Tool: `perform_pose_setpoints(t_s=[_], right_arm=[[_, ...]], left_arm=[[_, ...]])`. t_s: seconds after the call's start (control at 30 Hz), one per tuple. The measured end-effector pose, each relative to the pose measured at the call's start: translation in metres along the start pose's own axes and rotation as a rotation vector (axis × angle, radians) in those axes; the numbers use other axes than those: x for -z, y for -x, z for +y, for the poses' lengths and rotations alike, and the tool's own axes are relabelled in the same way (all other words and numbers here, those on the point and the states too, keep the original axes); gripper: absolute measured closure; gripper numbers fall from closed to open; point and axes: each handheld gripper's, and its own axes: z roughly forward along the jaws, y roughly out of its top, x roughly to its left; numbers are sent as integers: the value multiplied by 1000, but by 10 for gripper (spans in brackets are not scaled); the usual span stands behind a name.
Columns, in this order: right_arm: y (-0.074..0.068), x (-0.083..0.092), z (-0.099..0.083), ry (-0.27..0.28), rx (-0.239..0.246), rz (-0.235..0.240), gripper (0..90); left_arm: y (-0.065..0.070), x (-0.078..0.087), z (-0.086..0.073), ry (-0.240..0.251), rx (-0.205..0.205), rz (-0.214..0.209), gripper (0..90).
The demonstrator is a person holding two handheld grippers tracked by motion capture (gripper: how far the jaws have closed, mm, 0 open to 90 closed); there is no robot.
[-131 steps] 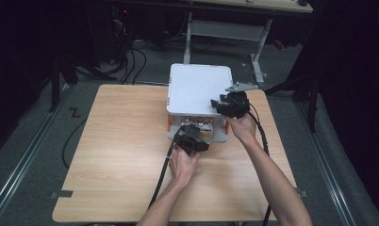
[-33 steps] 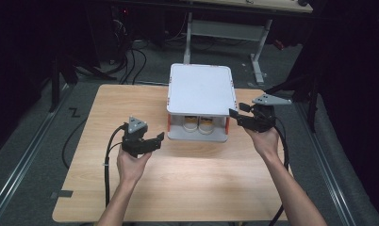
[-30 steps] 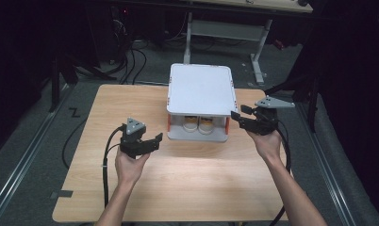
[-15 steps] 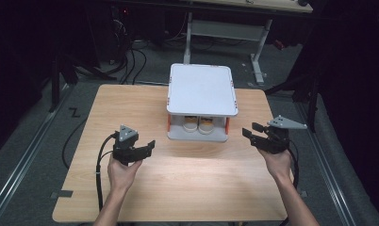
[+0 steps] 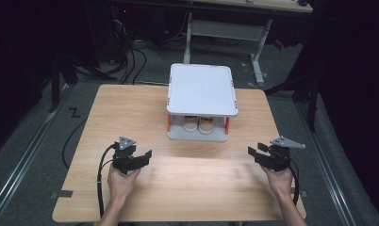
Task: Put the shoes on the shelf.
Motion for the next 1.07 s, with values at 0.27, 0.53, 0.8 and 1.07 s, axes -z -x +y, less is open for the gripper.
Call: perform_pose_setpoints(t_s=[0.27, 0.53, 0.8, 1.07], right_arm=[[8, -13, -24, -60, -16, -44, 451], [15, -27, -37, -106, -25, -110, 424], [11, -36, -41, -117, 21, -160, 414], [11, -36, -41, -118, 24, -155, 404]], left_arm=[[-9, -12, -10, -36, -16, 76, 313], [-15, -23, -17, -72, -30, 147, 311], [-11, -24, -24, -54, -54, 169, 312], [-11, -25, -25, -47, -51, 172, 310]])
